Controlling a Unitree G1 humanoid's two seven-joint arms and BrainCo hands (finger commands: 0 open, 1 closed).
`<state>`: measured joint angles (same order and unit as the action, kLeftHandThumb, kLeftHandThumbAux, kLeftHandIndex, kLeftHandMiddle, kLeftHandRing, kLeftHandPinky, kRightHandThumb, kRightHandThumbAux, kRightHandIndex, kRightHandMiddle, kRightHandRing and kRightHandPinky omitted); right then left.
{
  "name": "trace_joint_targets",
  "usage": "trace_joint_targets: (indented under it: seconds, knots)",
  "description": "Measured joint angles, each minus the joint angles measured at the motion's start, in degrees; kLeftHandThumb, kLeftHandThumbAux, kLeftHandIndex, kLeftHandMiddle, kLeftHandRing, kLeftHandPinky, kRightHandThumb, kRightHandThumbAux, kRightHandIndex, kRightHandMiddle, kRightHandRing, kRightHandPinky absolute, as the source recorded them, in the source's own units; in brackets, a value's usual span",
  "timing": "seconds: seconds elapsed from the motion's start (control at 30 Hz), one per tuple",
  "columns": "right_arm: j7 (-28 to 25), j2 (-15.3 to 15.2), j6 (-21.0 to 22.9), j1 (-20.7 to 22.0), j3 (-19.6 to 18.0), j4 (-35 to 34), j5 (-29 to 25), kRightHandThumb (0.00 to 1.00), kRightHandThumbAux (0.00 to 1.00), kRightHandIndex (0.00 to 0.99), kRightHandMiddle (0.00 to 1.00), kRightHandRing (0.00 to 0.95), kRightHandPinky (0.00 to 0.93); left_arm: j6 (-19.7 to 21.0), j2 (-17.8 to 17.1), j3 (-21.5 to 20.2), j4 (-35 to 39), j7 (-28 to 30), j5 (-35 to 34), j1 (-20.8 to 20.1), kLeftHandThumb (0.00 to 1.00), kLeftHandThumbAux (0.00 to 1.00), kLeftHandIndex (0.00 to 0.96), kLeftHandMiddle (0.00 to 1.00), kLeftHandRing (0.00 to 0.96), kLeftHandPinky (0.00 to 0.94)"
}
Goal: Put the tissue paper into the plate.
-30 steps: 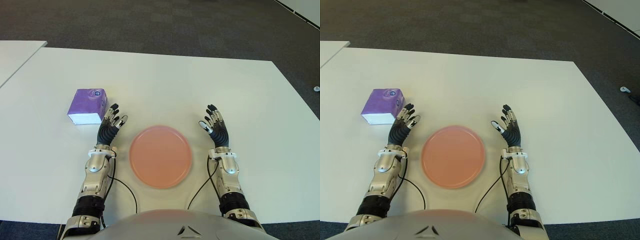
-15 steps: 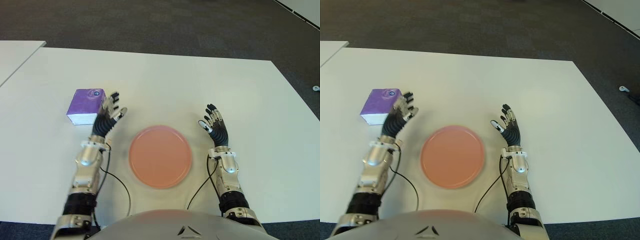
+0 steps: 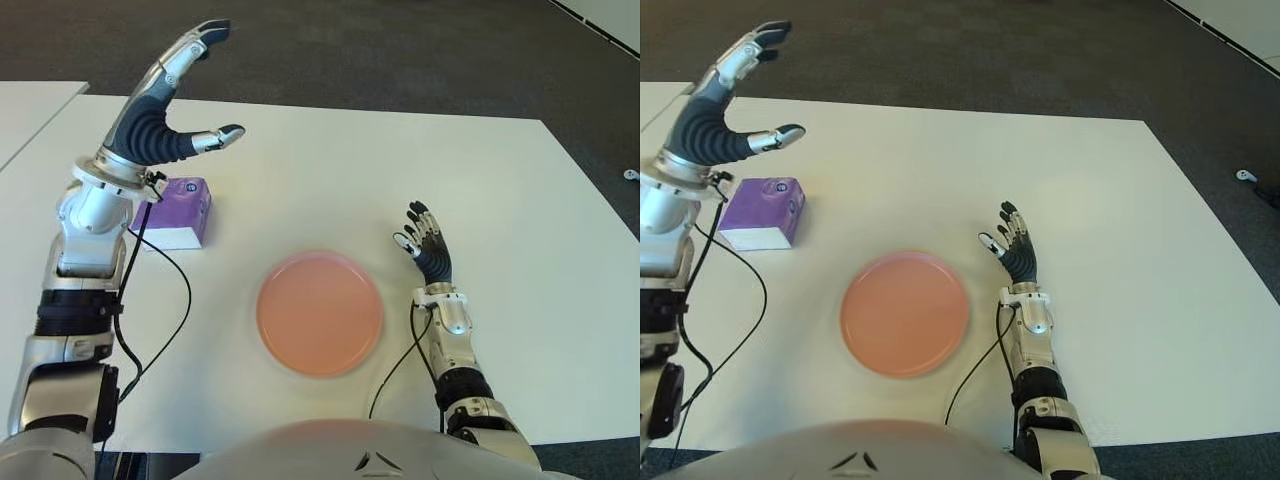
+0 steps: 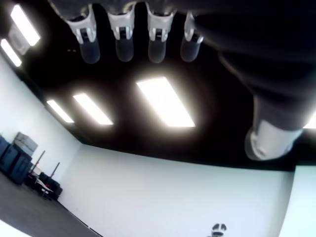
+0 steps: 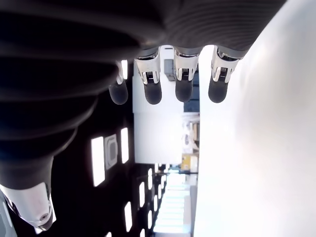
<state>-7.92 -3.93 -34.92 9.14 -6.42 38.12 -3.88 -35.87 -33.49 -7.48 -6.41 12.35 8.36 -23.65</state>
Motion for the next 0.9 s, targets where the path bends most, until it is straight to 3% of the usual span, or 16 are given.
trace_joint_targets:
  seconds: [0.2,0.4,0.63,0.9]
  knots:
    - [-0.4,-0.2,-1.3,2.0,0.0,3.0,0.2,0.000,0.622,0.000,0.000,0.000,0.000,-0.9,-5.1,1.8,-9.9,-1.6,9.2,-6.6,0.257,0.476,0.000,0.000,0.000,0.000]
    - [-0.8,-0.4,-2.0,2.9,-0.1,4.6,0.0,0.000,0.632,0.000,0.000,0.000,0.000,-1.3,-9.8,3.4,-12.8,-7.1,20.0,-8.6,0.253,0.388,0.000,0.000,0.000,0.000]
    - [-1.0,-0.4,-2.1,3.2,-0.2,5.3,0.1,0.000,0.635,0.000,0.000,0.000,0.000,-3.2,-15.8,7.4,-19.4,-17.4,32.1,-9.9,0.200,0.305,0.000,0.000,0.000,0.000]
    - [-2.2,-0.7,-3.1,4.7,-0.4,7.9,-0.1,0.000,0.620,0.000,0.000,0.000,0.000,-4.2,-22.4,15.1,-28.5,-31.1,45.3,-11.9,0.129,0.240,0.000,0.000,0.000,0.000]
